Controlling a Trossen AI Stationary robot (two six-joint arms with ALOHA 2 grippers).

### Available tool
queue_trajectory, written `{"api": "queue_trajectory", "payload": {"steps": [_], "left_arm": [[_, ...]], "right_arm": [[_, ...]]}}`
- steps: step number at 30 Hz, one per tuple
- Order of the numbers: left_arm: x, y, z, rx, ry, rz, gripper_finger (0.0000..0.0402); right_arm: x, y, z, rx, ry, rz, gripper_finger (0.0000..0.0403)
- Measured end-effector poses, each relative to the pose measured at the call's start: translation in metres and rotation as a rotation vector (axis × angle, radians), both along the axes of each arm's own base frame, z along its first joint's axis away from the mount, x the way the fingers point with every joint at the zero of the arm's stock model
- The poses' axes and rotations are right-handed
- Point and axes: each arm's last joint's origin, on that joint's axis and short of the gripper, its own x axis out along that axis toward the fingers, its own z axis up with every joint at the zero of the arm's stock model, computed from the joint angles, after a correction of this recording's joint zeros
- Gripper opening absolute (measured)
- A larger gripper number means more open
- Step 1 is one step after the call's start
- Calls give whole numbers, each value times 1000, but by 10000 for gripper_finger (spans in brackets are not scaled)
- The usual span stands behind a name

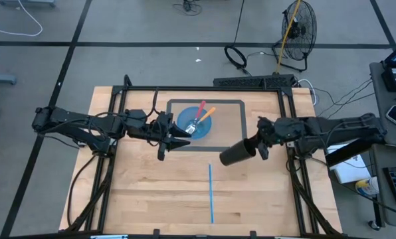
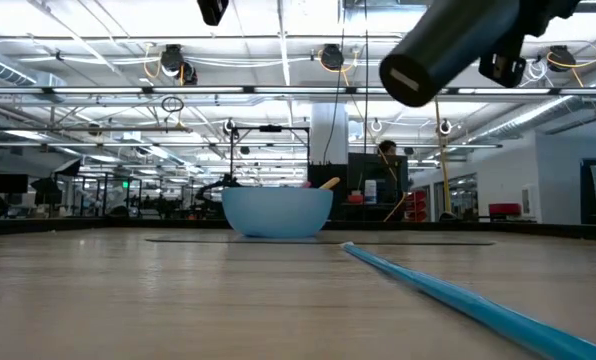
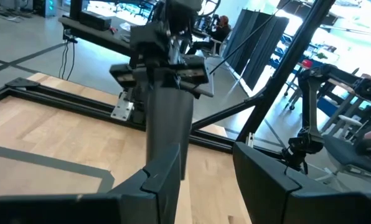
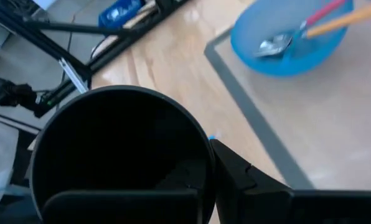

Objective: Pick & Place Utensil
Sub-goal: Put the black cup on the right side of the blue bowl

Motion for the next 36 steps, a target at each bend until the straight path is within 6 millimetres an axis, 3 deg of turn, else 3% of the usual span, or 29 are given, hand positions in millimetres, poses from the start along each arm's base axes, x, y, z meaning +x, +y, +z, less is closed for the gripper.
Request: {"api": "queue_trajectory", "payload": {"steps": [23,31,36], "left_arm": [[0,1,0,0,0,32,152],[0,1,0,-11,1,47,152],[0,1,0,-18,2,50,152]], "right_arm": [[-6,-49,76,-319,-156,-156,4],[-4,-68,109,-422,-56,-199,4],[6,-82,111,-418,44,-224,4]]}}
